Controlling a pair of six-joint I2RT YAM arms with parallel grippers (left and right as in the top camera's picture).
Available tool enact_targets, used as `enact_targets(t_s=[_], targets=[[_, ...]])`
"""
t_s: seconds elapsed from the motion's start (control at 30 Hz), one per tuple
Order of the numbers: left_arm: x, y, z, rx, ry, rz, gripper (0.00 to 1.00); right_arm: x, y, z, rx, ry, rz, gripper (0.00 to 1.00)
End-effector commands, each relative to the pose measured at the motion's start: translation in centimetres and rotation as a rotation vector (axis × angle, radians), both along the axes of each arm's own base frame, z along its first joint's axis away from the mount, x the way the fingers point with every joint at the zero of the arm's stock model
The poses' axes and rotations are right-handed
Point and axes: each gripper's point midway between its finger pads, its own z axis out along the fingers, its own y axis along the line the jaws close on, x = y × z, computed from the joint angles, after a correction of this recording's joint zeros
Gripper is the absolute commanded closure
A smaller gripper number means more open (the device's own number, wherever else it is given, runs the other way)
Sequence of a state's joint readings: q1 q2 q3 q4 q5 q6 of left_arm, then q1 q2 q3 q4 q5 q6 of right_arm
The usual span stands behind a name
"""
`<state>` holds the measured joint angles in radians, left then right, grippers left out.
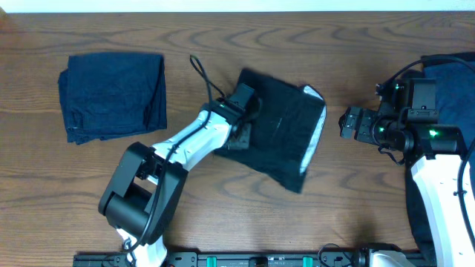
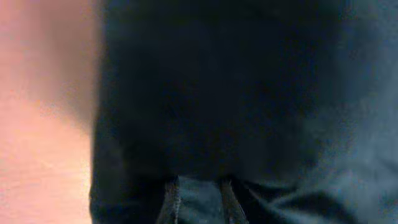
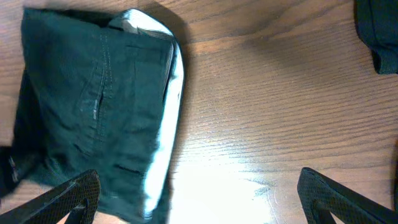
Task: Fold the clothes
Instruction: 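Drag the folded pants leftward with the left gripper, right arm withdrawn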
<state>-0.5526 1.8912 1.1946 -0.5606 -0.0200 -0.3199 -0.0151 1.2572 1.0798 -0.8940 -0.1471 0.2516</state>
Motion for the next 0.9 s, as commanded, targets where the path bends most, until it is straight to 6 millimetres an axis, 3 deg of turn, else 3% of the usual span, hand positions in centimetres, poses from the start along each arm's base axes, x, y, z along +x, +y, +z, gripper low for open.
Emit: enact_targets(t_s=[0.0,0.17,0.23,0.3,0.4,0.5,0.57,0.63,0.87], targets=[[4.4,3.8,0.9,0.166,-0.175,0.007,0.73,0.1,-0.3,0.1,-0.014,-0.004,0.003,0.01],[9.7,5.6,2.9,0.11,-0.352,0.092,0.71,0.1,-0.3,0.1,-0.014,-0.005,0.003,0.01],[10.8,6.6,3.7,0.08,-0.372,0.143,0.7,0.1,-0.3,0.1,-0.014,-0.004,0.003,0.01],[10.8,5.8,4.9,-0.018,-0.336,0.157,0.7,0.1,-0.3,0.1,-0.014,-0.005,0.003,0.01],[9.5,2.1,7.5,-0.256,-0.258,0.109,0.7,0.1,-0.3,0.1,-0.015,-0.004,0.003,0.01],[7.5,-1.7,10.6,-0.468,-0.202,0.05,0.87,0.1,-0.3,0.1,-0.014,-0.004,0.003,0.01],[6.0,-3.4,11.4,-0.541,-0.151,0.044,0.92,0.1,-0.3,0.1,-0.014,-0.005,0.003,0.01],[4.2,-5.2,11.2,-0.568,-0.085,0.02,0.93,0.1,-0.3,0.1,-0.014,-0.005,0.003,0.01],[-2.4,-10.1,7.8,-0.507,0.086,-0.111,0.93,0.1,-0.3,0.1,-0.014,-0.005,0.003,0.01]])
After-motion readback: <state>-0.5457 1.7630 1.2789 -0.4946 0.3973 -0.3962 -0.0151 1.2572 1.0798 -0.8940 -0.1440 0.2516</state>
